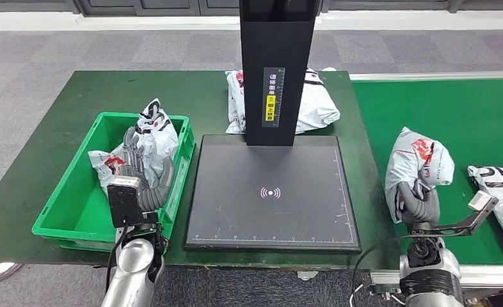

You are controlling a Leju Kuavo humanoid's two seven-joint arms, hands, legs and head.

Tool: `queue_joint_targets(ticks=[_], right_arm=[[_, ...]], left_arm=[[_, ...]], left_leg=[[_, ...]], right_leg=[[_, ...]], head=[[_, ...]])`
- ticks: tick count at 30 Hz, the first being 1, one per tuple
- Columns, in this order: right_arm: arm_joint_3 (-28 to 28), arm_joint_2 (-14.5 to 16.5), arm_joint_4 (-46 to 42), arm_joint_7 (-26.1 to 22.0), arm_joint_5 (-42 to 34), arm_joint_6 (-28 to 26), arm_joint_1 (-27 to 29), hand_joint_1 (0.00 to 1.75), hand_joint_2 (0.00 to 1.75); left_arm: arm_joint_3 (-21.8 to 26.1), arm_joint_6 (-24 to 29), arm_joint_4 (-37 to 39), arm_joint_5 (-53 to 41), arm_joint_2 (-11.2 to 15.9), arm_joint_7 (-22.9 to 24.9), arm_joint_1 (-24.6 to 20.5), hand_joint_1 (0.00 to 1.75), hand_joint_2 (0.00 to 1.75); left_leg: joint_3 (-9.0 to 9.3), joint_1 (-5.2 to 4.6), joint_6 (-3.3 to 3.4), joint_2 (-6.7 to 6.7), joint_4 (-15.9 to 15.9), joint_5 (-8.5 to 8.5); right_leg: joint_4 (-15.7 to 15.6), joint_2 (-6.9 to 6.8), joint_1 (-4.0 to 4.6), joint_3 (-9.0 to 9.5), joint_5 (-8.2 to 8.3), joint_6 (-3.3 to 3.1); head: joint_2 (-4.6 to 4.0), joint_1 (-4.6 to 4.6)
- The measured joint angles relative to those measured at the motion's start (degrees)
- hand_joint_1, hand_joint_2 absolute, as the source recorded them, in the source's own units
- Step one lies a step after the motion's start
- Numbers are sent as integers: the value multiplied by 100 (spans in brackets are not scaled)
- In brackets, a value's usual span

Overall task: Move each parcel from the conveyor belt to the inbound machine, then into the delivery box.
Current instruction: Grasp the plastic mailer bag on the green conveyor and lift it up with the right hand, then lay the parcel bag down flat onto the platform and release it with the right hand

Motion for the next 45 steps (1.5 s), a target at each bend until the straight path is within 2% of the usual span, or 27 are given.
queue_joint_targets(ticks=[12, 20, 24, 28, 32, 45], right_arm=[[1511, 336, -2138, -326, -871, -472, 357, 175, 175], [2264, 378, -2696, -296, -825, -621, 232, 175, 175], [2675, 424, -2493, -239, -683, -739, -55, 175, 175], [3259, 550, -1606, -298, -471, -744, -586, 175, 175], [3660, 664, -947, -454, -423, -741, -887, 175, 175], [3918, 701, -359, -507, -427, -725, -1127, 175, 175]], left_arm=[[0, 53, 140, 45, -3, -50, -39, 0, 175], [-20, 91, 317, 127, -37, -115, -180, 0, 175], [-68, 169, 452, 239, -67, -225, -257, 0, 175], [-169, 271, 616, 367, -90, -297, -379, 0, 175], [-214, 297, 718, 403, -98, -309, -435, 0, 175], [-245, 299, 832, 416, -96, -323, -452, 0, 175]], left_leg=[[-23, -1, 20, -60, 0, 11], [-28, -2, 23, -75, 6, 13], [-32, -1, 23, -78, 4, 15], [-27, 0, 20, -77, 4, 23], [-30, 0, 18, -101, 4, 32], [-35, 0, 19, -105, 4, 31]], right_leg=[[0, -65, -1, -1, -13, -4], [0, -85, -3, 4, -11, -1], [0, -91, -1, 3, -11, -1], [1, -90, 1, 2, -9, -2], [1, -106, 2, 3, -10, -3], [0, -110, -1, 2, -11, -2]], head=[[0, 0], [0, 0], [0, 0], [1, -1], [-2, -1], [0, 0]])
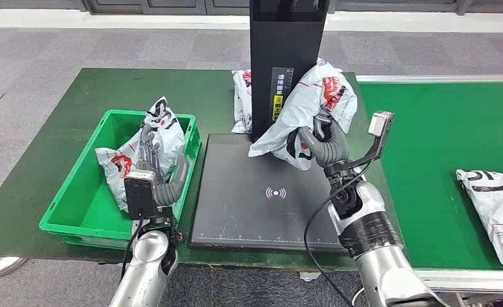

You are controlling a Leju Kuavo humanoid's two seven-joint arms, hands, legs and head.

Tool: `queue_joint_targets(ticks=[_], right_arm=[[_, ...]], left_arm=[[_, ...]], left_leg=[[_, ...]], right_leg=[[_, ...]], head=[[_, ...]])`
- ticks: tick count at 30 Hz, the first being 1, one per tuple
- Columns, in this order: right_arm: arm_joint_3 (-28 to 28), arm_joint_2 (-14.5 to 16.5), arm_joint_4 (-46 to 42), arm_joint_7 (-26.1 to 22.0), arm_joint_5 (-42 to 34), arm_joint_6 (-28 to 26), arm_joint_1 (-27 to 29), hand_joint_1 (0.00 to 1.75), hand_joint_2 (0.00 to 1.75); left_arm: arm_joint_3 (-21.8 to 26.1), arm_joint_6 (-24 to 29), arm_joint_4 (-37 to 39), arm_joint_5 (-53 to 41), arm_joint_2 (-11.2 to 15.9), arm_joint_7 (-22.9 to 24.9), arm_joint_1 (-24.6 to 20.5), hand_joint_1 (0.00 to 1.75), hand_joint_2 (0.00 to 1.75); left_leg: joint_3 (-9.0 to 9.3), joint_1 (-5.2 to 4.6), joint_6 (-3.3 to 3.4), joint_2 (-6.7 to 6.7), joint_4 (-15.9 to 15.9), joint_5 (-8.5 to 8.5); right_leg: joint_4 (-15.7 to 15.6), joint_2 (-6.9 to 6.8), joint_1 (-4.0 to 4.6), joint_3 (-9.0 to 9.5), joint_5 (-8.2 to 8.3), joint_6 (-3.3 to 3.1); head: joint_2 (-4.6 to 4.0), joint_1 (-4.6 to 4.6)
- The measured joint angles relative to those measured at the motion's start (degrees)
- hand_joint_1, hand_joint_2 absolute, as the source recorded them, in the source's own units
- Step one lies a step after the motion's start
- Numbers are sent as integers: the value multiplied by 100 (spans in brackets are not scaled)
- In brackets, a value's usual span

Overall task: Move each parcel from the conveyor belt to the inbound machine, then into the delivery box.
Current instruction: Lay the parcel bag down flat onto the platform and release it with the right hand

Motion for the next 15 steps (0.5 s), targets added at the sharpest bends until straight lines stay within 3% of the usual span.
queue_joint_targets(ticks=[4, 5, 8, 9, 13, 15], right_arm=[[6, 2, 45, -4, 0, 0, -9, 175, 175], [9, 2, 49, 7, 1, -1, -10, 152, 175], [69, 25, 131, 241, 109, -24, -64, 21, 175], [132, 52, 247, 376, 206, -58, -124, 0, 175], [572, 241, 1046, 818, 861, -284, -426, 0, 0], [840, 317, 1421, 978, 1265, -386, -523, 0, 0]], left_arm=[[-2, 0, 11, 1, -1, 0, -2, 0, 175], [-2, 1, 15, 2, -1, 0, -2, 0, 175], [-3, 23, 24, 20, 0, -2, -10, 0, 175], [-3, 38, 31, 33, 1, -7, -21, 0, 175], [-8, 60, 79, 74, 1, -17, -99, 0, 175], [-8, 55, 115, 89, 1, -19, -136, 0, 175]], left_leg=[[1, 0, -1, 0, 0, 1], [0, 0, -1, 0, 0, 1], [-1, 1, -1, 2, -1, 1], [-1, 1, -1, 5, -2, 1], [2, 1, -3, 8, -2, 2], [1, 2, -4, 1, -2, 5]], right_leg=[[0, 0, 1, 0, 0, 0], [0, 0, 1, 0, 0, 0], [1, 2, 1, -1, 0, 0], [1, 6, 1, -2, 0, -1], [1, 9, 3, -4, 1, -1], [1, 1, 5, -3, 1, -1]], head=[[-1, 0], [0, 0], [1, 0], [1, 0], [0, -1], [0, -2]])
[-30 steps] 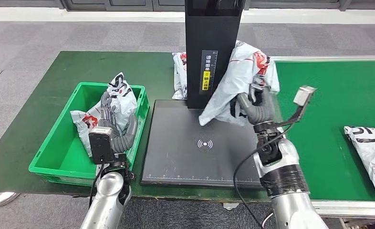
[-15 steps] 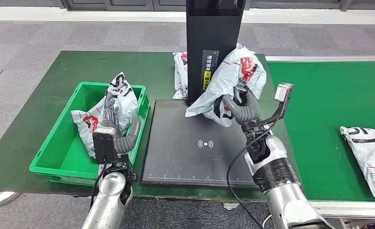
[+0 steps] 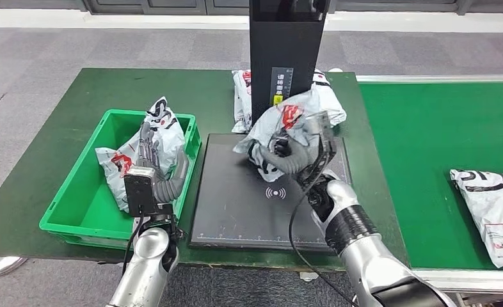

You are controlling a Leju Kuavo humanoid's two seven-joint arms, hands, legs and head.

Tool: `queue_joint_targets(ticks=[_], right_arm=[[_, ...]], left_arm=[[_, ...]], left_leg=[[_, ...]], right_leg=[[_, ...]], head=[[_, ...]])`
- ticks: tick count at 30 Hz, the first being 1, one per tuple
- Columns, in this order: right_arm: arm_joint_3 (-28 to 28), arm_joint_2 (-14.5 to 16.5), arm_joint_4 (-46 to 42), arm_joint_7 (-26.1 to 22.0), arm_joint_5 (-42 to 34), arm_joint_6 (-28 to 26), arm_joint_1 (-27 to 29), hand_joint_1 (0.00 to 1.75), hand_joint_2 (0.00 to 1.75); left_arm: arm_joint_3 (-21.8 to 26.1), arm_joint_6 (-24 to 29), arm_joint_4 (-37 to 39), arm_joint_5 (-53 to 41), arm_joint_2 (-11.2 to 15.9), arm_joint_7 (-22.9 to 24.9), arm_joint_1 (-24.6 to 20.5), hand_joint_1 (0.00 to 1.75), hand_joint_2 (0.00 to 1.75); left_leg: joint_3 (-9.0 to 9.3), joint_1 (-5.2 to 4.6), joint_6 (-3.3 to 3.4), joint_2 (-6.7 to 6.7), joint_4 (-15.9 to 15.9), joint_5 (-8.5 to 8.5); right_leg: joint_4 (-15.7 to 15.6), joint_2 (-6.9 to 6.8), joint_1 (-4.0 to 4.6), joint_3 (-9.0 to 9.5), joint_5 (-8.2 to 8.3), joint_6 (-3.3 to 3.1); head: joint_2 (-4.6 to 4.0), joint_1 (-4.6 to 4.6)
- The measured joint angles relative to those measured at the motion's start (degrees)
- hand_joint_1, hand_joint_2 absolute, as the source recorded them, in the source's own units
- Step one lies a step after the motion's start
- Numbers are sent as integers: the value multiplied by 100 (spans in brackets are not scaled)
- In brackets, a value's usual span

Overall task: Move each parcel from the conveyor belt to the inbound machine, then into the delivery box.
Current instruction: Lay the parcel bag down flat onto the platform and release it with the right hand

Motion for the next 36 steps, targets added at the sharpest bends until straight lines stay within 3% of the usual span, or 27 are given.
queue_joint_targets(ticks=[3, 8, 12, 28, 32, 36], right_arm=[[423, 44, 424, 203, 531, -54, -107, 0, 0], [1252, 55, 852, 465, 1581, 522, -296, 0, 0], [1761, 66, 996, 449, 1811, 642, -355, 0, 0], [2069, 69, 1052, 403, 1866, 727, -431, 0, 0], [2071, 66, 1052, 53, 1682, 869, -435, 0, 0], [2012, 37, 1048, -770, 1287, 814, -492, 0, 0]], left_arm=[[2, -13, 80, 16, 7, -19, -68, 0, 175], [5, -21, 198, 47, 39, -85, -168, 0, 175], [14, -31, 228, 19, 54, -79, -193, 0, 175], [53, -31, 236, -66, 54, -17, -228, 0, 175], [62, -23, 234, -121, 54, -14, -226, 0, 175], [131, 1, 186, -219, 54, -13, -191, 0, 175]], left_leg=[[-2, 1, 0, -4, 0, 1], [-2, 1, 0, -4, 1, 1], [-3, 1, 1, -8, 1, 0], [-2, 1, 1, -6, 2, 1], [-2, 1, 1, -6, 2, 1], [-2, 0, 1, -5, 2, 1]], right_leg=[[0, -6, 0, 1, 0, 0], [0, -3, -2, 1, 0, 0], [0, -7, -2, 2, -1, 1], [0, -6, -2, 1, 0, 1], [0, -5, -2, 1, 0, 1], [0, -5, -2, 1, 1, 1]], head=[[-1, 1], [0, 1], [0, 1], [-1, 2], [-1, 1], [1, 0]])
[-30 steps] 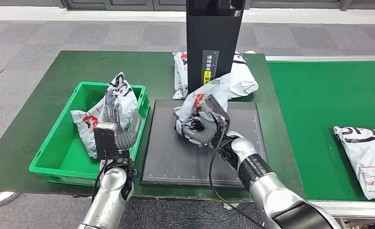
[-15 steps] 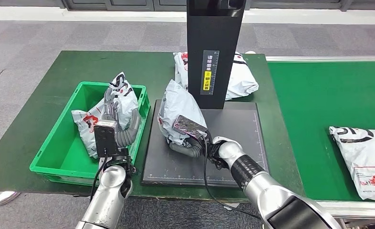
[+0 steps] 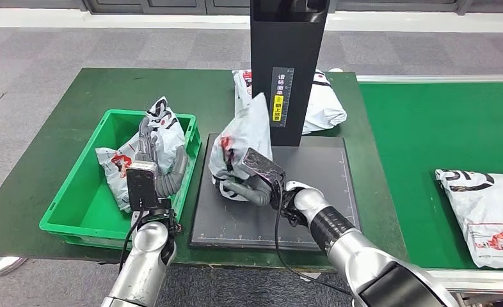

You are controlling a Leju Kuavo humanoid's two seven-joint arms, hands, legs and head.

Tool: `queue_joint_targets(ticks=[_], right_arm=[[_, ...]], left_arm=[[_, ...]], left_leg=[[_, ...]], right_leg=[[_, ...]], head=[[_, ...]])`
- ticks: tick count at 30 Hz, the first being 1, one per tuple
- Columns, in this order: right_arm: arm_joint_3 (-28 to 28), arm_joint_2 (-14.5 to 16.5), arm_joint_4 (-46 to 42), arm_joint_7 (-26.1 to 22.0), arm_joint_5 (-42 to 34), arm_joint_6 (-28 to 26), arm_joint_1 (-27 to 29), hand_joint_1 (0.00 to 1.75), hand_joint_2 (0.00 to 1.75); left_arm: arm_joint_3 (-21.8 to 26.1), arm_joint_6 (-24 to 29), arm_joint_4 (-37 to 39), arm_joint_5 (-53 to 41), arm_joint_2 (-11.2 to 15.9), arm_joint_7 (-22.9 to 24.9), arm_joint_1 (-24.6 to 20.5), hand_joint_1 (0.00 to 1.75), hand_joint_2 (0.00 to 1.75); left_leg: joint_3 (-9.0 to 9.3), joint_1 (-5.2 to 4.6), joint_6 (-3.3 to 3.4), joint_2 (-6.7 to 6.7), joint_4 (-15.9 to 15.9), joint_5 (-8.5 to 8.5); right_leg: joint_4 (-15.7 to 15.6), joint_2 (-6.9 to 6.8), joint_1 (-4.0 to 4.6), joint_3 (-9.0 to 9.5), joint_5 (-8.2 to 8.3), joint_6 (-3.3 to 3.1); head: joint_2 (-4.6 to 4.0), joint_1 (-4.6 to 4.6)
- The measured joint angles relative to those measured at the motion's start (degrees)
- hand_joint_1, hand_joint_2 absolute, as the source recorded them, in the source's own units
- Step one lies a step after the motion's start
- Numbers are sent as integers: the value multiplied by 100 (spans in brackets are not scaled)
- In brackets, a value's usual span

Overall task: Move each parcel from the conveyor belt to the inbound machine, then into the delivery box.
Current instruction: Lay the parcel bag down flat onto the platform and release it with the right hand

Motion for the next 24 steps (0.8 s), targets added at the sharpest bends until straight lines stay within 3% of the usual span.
queue_joint_targets(ticks=[6, 17, 21, 24], right_arm=[[-559, -106, -495, -458, -129, -1065, -102, 0, 0], [-1596, -403, -3233, -665, 208, -2622, 741, 0, 0], [-1768, -486, -3669, -439, 233, -2902, 914, 0, 0], [-1793, -574, -3683, -37, 349, -2797, 939, 0, 0]], left_arm=[[227, 1, -173, -148, 0, 42, 109, 0, 175], [528, -6, -326, -311, -4, 62, 183, 0, 175], [554, -6, -332, -349, -8, 62, 182, 0, 175], [556, -16, -332, -374, -9, 65, 181, 0, 175]], left_leg=[[0, 0, 1, 0, 1, 1], [-2, -1, 1, -1, 1, -1], [-1, -1, 1, 0, 1, 0], [-2, -1, 1, 0, 1, 0]], right_leg=[[0, 0, 0, 0, 1, 1], [-1, -1, -1, -4, 0, 2], [-1, -1, -1, -4, 0, 2], [-1, 0, -1, -3, 2, 1]], head=[[-1, 0], [-1, 1], [-2, 0], [-1, 1]])
